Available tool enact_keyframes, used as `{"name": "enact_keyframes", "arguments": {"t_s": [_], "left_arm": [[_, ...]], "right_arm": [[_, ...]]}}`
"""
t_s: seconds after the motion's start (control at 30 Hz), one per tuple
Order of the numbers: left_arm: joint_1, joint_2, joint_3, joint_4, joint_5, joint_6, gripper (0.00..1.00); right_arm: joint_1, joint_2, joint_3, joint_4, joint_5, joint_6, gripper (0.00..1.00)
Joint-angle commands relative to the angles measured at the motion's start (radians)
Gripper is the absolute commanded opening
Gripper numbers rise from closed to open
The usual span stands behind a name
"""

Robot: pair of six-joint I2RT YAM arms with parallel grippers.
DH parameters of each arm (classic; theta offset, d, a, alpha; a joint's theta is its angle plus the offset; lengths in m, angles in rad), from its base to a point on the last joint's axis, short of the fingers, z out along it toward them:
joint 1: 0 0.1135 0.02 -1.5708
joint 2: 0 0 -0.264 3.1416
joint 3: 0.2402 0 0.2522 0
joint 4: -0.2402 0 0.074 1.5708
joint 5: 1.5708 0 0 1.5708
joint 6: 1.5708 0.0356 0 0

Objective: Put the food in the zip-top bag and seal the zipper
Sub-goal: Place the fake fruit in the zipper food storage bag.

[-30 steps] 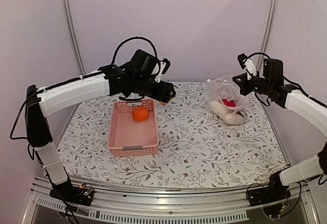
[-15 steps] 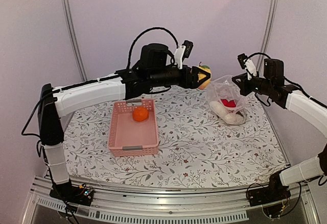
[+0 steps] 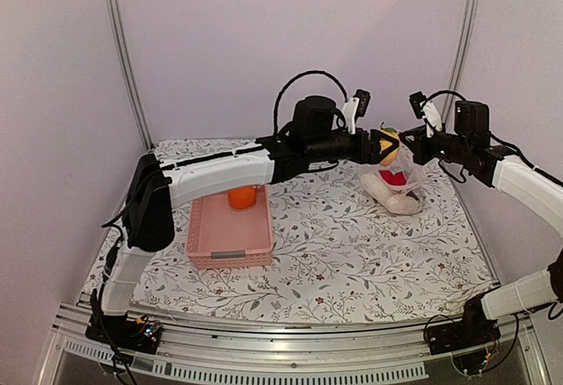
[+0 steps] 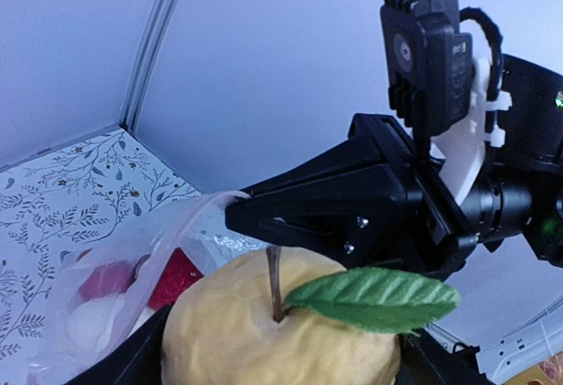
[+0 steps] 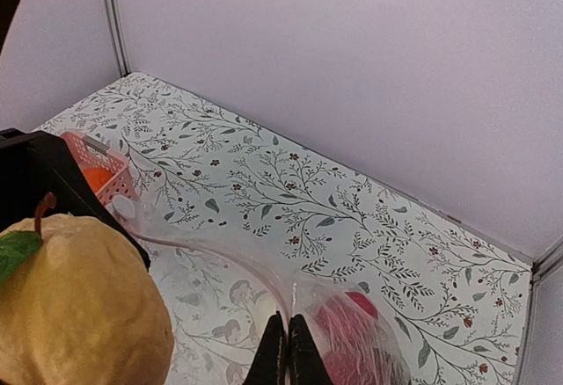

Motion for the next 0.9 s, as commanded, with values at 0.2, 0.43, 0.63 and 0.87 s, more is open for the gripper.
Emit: {"name": "enact_keyframes", "arguments": {"t_s": [0.2,0.43,0.63,0.87], "left_arm": [[-0.007,0.033,0.076,-0.041,-0.143,-0.064,1.00],[-0.018,-0.109,-0.017,0.006,-0.127,0.016,1.00],[-0.024,-0.297,-0.198,-0.021,-0.212,0.110,1.00],[0.014,-0.494,-0.439,-0.206,-0.482,0.208,1.00]], "right_arm": [[-0.003,-0.023,0.012,-0.025,-0.015,0.019,0.00],[-0.003,-0.018,0.015,-0.026,-0.007,0.021,0.00],[-0.003,-0.021,0.013,-0.025,0.002,0.018,0.00],[-0.002,-0.022,0.012,-0.025,0.001,0.014,0.00]]}}
